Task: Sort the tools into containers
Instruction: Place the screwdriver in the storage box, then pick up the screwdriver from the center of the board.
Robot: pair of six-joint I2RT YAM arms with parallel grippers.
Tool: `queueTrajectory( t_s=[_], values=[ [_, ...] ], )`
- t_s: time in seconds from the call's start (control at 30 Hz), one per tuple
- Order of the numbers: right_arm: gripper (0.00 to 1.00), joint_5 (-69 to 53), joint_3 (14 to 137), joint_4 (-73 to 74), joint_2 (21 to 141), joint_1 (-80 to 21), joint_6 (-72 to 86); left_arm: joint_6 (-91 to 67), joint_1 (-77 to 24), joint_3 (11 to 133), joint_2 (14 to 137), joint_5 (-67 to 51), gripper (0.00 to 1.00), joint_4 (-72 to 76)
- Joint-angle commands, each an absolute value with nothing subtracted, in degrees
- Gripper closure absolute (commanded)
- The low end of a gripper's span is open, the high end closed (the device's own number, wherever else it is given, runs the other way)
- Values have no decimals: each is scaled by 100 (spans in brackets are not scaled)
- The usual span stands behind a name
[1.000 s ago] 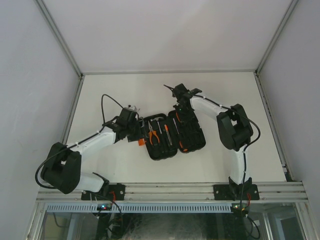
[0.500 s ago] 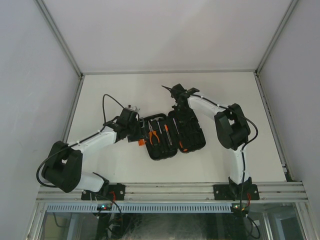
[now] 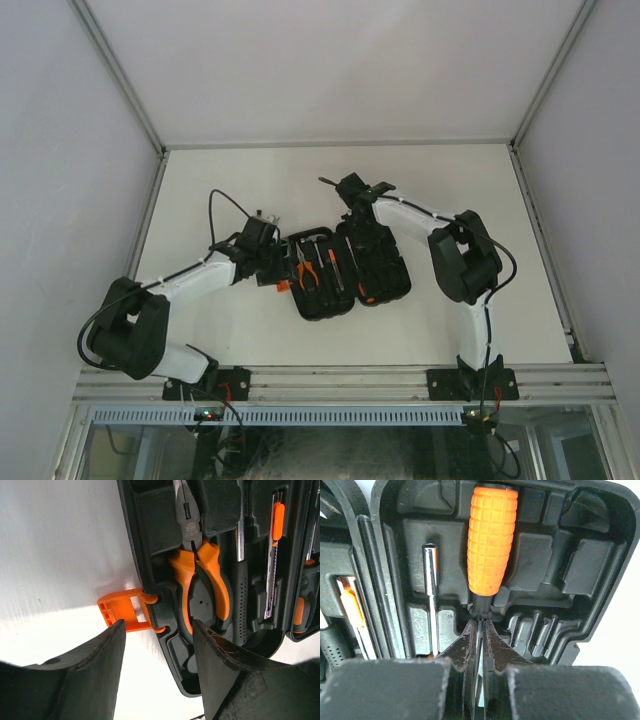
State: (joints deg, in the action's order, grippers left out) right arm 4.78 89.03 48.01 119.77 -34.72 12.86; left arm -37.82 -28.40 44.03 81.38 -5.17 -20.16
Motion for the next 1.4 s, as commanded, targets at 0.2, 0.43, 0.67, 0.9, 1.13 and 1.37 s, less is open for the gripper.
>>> queueTrajectory(
  t_s=[0.2, 0.43, 0.67, 0.9, 1.13, 1.37],
  values=[
    [100, -761, 7486, 4476, 13370, -3991, 1652, -3622, -2812, 4722, 8198, -628, 40, -1846],
    [100, -895, 7162, 4317, 13391, -4077, 1660, -3630, -2812, 4726, 8257, -627, 40, -1826],
    [100, -618, 7080, 4191, 12185, -3855, 1755, -3606, -2655, 4808, 8178, -529, 40, -1878],
    [91, -867, 7488, 3839, 10487, -3315, 1804, -3560, -2370, 5041, 8369, -521, 39, -2000],
    [73, -774, 7536, 3308, 9415, -3059, 1856, -3534, -2319, 5328, 8717, -591, 39, -2003],
    [70, -704, 6718, 2960, 8757, -2852, 2012, -3520, -2320, 5669, 9121, -828, 40, -1995]
  ],
)
